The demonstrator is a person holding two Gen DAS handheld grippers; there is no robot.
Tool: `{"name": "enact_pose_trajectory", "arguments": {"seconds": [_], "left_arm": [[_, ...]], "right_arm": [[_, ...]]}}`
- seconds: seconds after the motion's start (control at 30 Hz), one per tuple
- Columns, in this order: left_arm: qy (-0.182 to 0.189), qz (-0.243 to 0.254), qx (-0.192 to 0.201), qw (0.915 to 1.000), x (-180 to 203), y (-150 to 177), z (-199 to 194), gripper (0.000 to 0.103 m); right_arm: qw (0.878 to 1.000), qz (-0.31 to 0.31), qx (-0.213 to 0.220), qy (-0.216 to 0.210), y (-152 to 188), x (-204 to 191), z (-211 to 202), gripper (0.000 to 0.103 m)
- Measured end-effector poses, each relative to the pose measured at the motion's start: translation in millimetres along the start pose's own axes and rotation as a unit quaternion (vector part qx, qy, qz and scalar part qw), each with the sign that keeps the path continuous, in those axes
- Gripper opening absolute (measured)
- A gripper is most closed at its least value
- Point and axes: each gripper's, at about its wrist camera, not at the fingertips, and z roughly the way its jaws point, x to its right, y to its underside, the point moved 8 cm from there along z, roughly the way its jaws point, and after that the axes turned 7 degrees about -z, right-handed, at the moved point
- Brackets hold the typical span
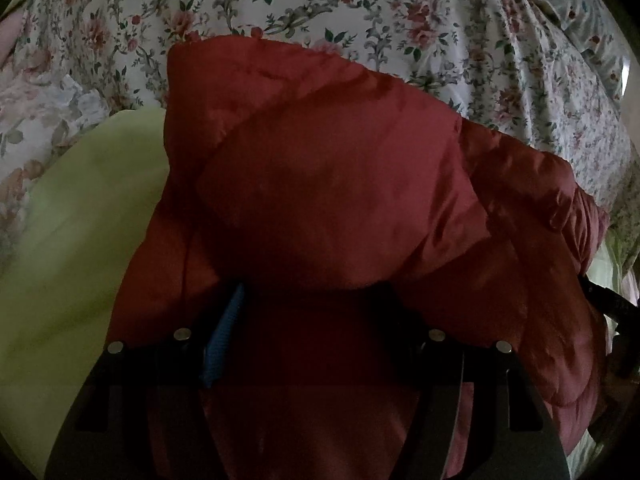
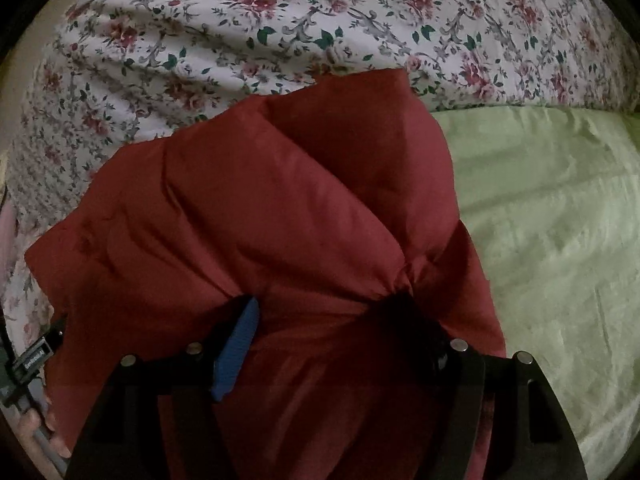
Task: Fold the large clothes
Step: 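Lift the held hem end with both grippers and fold it over the coat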
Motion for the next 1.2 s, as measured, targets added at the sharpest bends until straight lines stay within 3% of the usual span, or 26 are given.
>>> {"name": "enact_pose_trajectory", "arguments": {"seconds": [0.27, 0.53, 0.87, 0.97, 1.1, 1.2], "left_arm": [[0.038, -0.026, 0.0, 0.9989, -6.2, -0.1, -30.2, 0.066], [0.07, -0.039, 0.012, 0.9967, -23.5, 7.8, -64.0, 0.066], [0.075, -0.036, 0.021, 0.9963, -32.9, 16.6, -75.9, 0.067], [0.073, -0.039, 0.026, 0.9962, -37.6, 16.0, -80.9, 0.07], [0.065, -0.049, 0.037, 0.996, -51.2, 13.6, -87.2, 0.082], [0.064, -0.063, 0.039, 0.9952, -66.3, 12.5, -88.2, 0.083]], "right_arm": [[1.0, -0.002, 0.009, -0.004, -4.3, -8.0, 8.0, 0.071], [0.999, 0.023, 0.028, -0.033, 2.9, 4.4, -22.0, 0.073], [0.998, 0.012, 0.034, -0.05, 16.2, 10.1, -61.1, 0.073], [0.998, 0.006, 0.036, -0.045, 21.5, 16.6, -69.6, 0.074], [0.998, 0.013, 0.035, -0.044, 27.0, 26.4, -73.8, 0.08], [0.998, 0.03, 0.03, -0.041, 35.4, 43.1, -78.4, 0.082]]}}
